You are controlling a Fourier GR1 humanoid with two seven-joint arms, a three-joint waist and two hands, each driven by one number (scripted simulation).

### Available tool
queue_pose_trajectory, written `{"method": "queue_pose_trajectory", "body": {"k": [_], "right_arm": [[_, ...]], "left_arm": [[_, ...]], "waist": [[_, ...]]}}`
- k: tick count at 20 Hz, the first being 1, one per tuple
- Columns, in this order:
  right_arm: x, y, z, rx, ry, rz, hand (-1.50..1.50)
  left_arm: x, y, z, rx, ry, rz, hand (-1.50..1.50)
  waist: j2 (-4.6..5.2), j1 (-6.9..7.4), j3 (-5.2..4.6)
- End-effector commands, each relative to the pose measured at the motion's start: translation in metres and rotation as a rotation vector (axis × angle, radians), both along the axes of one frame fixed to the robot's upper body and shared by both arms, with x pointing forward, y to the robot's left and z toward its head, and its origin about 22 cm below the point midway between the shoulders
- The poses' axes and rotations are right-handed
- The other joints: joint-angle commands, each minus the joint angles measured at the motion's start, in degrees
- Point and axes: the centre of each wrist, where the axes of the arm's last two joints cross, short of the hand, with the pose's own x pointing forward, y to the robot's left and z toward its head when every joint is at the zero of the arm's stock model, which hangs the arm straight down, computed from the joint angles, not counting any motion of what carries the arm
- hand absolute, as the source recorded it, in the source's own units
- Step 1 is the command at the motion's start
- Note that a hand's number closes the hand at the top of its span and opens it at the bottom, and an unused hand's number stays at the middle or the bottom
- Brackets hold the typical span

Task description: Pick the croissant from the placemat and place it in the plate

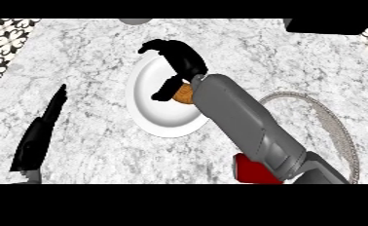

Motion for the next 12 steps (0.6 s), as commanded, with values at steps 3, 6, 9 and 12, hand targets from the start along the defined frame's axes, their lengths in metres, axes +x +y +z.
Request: {"method": "queue_pose_trajectory", "body": {"k": [3,6,9,12], "right_arm": [[0.01,-0.01,0.012,0.272,0.003,-0.133,-1.5],[0.02,-0.03,0.0,0.348,0.032,-0.243,-1.5],[0.037,-0.066,0.006,0.435,0.054,-0.281,-1.5],[0.049,-0.105,0.014,0.574,0.071,-0.246,-1.5]], "left_arm": [[0.005,0.002,-0.006,-0.008,0.003,0.021,0.0],[-0.009,0.006,-0.008,-0.002,0.003,0.047,0.0],[-0.003,0.01,0.002,0.002,-0.01,0.044,0.0],[-0.011,0.01,-0.015,-0.017,0.008,0.042,0.0]], "waist": [[-0.1,-1.27,0.0],[-0.27,-1.89,0.03],[-0.16,-2.08,0.05],[-0.06,-2.26,0.04]]}}
